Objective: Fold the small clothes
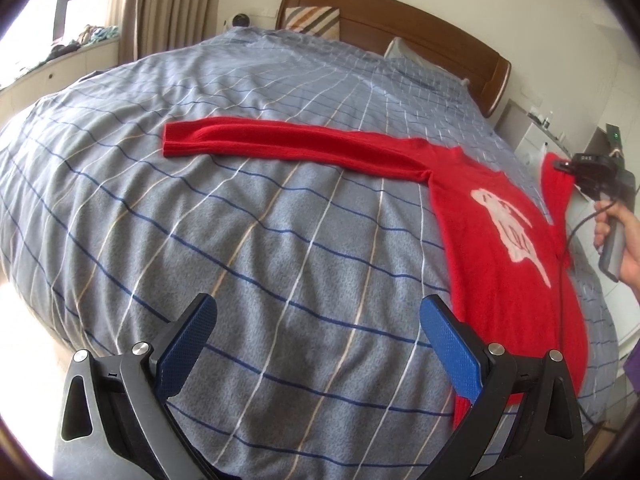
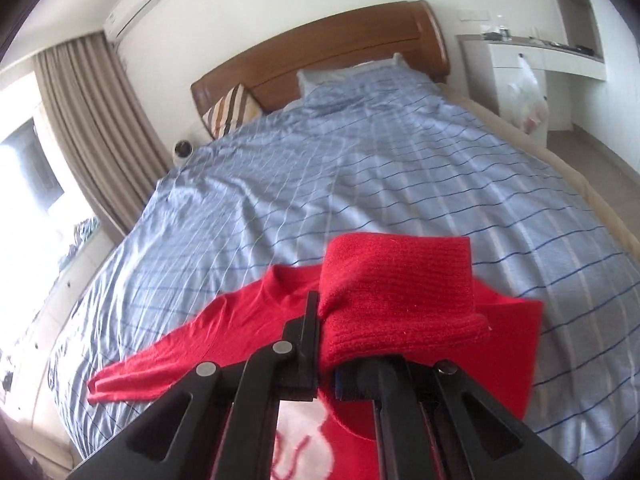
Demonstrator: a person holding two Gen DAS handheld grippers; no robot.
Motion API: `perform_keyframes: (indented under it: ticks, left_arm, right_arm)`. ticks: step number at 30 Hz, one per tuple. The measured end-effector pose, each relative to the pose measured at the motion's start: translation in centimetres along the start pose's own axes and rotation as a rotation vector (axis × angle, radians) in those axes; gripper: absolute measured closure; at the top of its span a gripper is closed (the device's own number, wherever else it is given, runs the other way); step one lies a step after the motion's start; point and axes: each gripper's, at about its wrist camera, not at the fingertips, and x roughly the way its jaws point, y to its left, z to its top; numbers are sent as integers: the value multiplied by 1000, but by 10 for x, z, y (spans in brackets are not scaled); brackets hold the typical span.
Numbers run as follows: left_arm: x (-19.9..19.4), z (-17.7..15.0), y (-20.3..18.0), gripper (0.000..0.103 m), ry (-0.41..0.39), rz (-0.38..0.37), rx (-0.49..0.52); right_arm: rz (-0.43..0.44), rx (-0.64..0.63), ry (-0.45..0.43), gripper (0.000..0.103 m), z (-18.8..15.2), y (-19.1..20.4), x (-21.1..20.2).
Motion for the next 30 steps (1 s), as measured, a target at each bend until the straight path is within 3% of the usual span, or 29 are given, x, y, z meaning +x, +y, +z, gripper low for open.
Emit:
perform_keyframes:
  ticks: [1,3,4,7,12,16,20,27,30]
  left_arm:
    - [1,-1,0,1,12,-1,-3]
    - [1,-4,1,1,27,4,5]
    - [0,-5,2,1,28,6,13]
    - [-5,-7,8,1,20,16,18]
    - [2,-6,13,1,28,5,-32]
    - [13,2,-6,1,40,8,5]
    - [18,16,-36,1,3,-14,76]
    - [57,44,-73,1,-60,54,225]
    - [81,53,-69,1,-71,95,236]
  right_arm:
    - [-17,-38,33,88,-11,22,18]
    - [16,-77,168,18,-36,55,56]
    - [55,-66,205,16,-50,62,65]
    - [101,-81,177,16,-84,75,54]
    - [90,-136,66,15,-121,65,-9]
    - [-26,-185,-40,11,-141,20,-62]
    - [-176,-183,-86,11,-158,-42,-95]
    - [-431,-94,-70,11,-180,-149,-107]
    - [-451,-29,-47,11,-196,-179,-106]
